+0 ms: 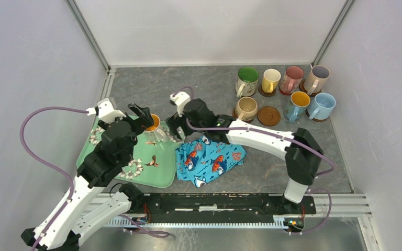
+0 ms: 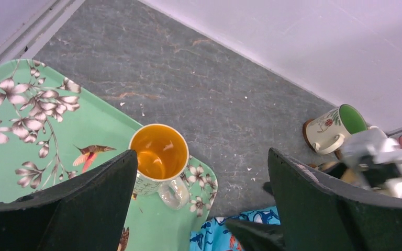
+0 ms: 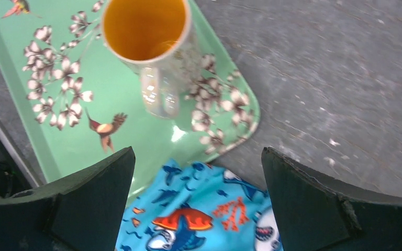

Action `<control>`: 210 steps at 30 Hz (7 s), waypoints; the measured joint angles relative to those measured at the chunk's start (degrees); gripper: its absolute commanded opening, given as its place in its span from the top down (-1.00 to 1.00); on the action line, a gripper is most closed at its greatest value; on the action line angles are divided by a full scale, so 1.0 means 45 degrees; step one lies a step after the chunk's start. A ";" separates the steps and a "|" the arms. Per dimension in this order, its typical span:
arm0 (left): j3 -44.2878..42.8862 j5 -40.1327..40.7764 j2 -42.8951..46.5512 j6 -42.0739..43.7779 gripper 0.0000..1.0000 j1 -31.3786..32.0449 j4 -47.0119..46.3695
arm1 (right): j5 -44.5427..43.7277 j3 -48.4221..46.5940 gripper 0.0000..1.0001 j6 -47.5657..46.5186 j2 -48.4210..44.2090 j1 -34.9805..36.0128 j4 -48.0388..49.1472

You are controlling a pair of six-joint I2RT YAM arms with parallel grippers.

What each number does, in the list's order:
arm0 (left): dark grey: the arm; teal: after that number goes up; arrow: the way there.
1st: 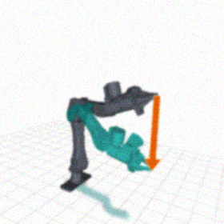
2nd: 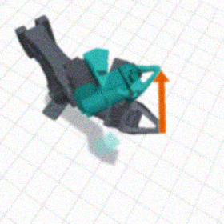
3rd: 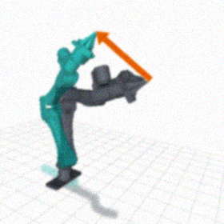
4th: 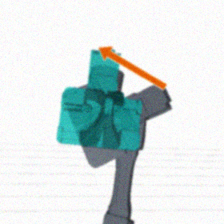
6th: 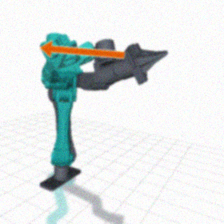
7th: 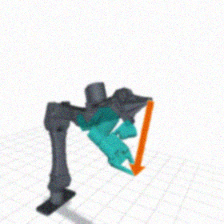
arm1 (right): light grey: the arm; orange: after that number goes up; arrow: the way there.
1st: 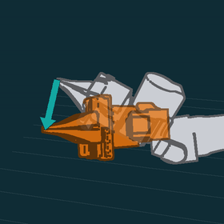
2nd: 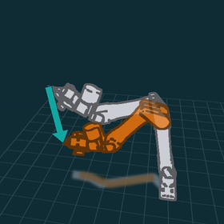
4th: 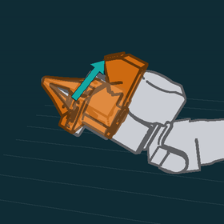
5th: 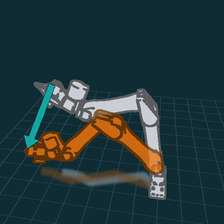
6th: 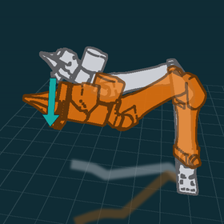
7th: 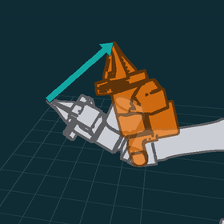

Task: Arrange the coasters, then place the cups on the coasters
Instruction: Pick up the cup from the tray, then place the cup on the coaster.

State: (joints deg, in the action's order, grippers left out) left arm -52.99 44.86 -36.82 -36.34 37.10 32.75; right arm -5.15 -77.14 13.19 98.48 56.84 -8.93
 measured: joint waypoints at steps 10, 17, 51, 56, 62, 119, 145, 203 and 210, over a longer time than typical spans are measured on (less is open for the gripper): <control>-0.0471 -0.0010 0.0194 0.0680 -0.99 0.0000 -0.0393 | -0.0214 -0.3162 -0.94 -0.0204 0.2958 0.1462 -0.0529; -0.0850 0.0160 0.0729 0.0947 -0.99 0.0000 -0.0384 | -0.0617 -0.4099 -0.84 -0.0384 0.4318 0.1511 -0.0690; -0.1078 0.0670 0.1229 0.0996 -0.99 0.0000 -0.0374 | -0.1151 -0.5571 1.00 -0.1020 0.6635 0.1511 -0.0719; -0.1073 0.0661 0.1229 0.0996 -0.99 0.0000 -0.0374 | -0.1161 -0.5571 1.00 -0.1020 0.6611 0.1511 -0.0729; -0.1069 0.0646 0.1229 0.0996 -0.99 0.0000 -0.0374 | -0.1166 -0.5425 1.00 -0.1064 0.6295 0.1511 -0.1141; -0.0442 -0.0806 -0.0039 0.0986 -0.99 0.0000 -0.1758 | -0.4609 0.3424 1.00 -0.1122 -0.6683 -0.3055 -0.2370; -0.0423 -0.1103 -0.0291 0.0986 -0.99 0.0000 -0.2069 | -0.4750 0.6931 1.00 -0.0865 -0.9044 -0.7898 -0.3449; -0.0423 -0.1137 -0.0447 0.0986 -0.99 0.0000 -0.2098 | -0.1773 0.8684 1.00 0.0442 -0.8354 -0.9670 -0.2521; -0.0403 -0.1394 -0.0680 0.0986 -0.99 0.0000 -0.2317 | -0.1933 0.8145 1.00 0.0151 -0.8034 -0.9685 -0.1647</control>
State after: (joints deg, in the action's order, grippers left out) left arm -54.81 38.59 -39.88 -31.90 37.10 22.33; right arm -13.85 -40.49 13.87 62.33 13.26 -16.34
